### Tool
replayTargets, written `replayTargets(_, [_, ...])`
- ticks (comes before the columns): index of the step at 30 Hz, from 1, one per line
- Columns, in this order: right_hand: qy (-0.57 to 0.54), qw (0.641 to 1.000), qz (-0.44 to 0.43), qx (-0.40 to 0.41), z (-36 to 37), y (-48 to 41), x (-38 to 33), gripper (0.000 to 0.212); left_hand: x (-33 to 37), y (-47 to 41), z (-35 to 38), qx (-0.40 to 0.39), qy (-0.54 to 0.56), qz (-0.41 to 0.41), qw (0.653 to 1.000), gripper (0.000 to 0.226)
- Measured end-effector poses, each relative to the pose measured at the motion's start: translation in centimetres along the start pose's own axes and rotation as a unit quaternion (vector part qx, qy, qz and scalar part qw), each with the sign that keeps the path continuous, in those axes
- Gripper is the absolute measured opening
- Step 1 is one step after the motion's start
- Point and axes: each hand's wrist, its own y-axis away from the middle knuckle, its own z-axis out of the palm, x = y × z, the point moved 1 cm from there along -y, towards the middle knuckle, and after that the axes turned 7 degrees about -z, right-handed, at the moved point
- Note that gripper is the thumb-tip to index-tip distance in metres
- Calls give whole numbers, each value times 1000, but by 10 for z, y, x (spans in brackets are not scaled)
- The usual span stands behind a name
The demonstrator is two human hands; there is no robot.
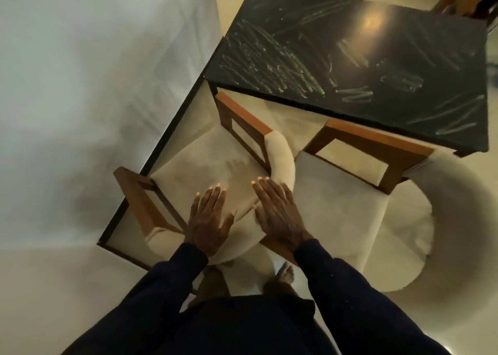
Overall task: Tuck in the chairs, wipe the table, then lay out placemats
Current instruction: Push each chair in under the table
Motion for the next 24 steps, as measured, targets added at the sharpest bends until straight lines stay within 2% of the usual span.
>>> replayTargets(4, [7,1000,-15,-6,-26,26,22,69,44,14,0,10,-6,-11,1000,73])
replayTargets(10, [19,998,-10,58,-36,64,42,60,78,22,11,41,-27,3,999,66])
replayTargets(16, [32,998,22,46,-53,108,56,62,105,20,32,162,-28,86,983,56])
replayTargets(21, [52,996,67,30,-64,134,63,65,121,14,46,79,6,45,996,61])
replayTargets(24, [59,995,77,37,-61,141,64,64,126,13,48,53,10,50,997,60])
